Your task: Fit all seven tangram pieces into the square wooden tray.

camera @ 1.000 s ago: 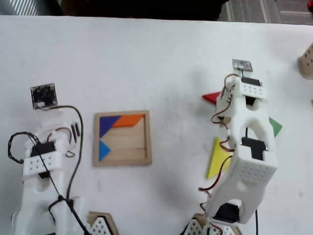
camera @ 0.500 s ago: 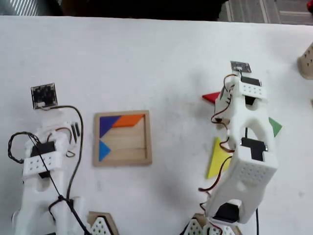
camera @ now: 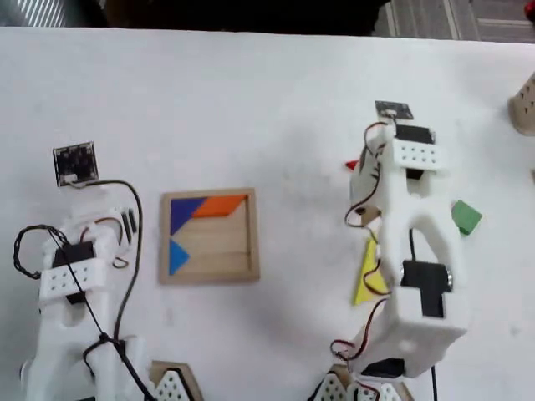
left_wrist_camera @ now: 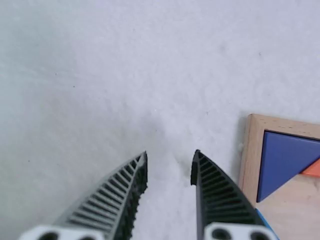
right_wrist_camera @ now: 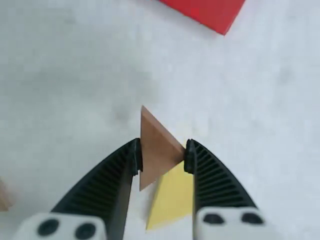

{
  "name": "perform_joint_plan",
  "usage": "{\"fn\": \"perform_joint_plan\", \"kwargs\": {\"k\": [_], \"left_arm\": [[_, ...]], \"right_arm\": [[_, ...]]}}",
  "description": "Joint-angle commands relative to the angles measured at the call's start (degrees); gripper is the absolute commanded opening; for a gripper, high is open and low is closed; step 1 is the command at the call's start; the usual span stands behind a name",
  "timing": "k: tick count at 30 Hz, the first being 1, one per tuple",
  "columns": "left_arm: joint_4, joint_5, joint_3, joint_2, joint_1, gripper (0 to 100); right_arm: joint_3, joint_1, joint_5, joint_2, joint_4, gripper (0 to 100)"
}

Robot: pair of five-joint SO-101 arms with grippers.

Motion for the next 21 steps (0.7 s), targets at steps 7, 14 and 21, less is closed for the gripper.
{"fn": "perform_joint_plan", "kwargs": {"k": [7, 14, 21], "left_arm": [[-0.88, -0.7, -0.35, -0.13, -0.31, 16], [-0.97, -0.7, -0.53, -0.13, -1.45, 16], [-0.97, -0.7, -0.53, -0.13, -1.45, 16]], "right_arm": [[15.12, -18.59, -2.2, -20.26, -4.62, 8.2], [18.46, -29.76, -2.46, -23.25, -8.57, 8.0], [18.81, -40.66, -2.73, -23.16, -12.35, 8.0]]}}
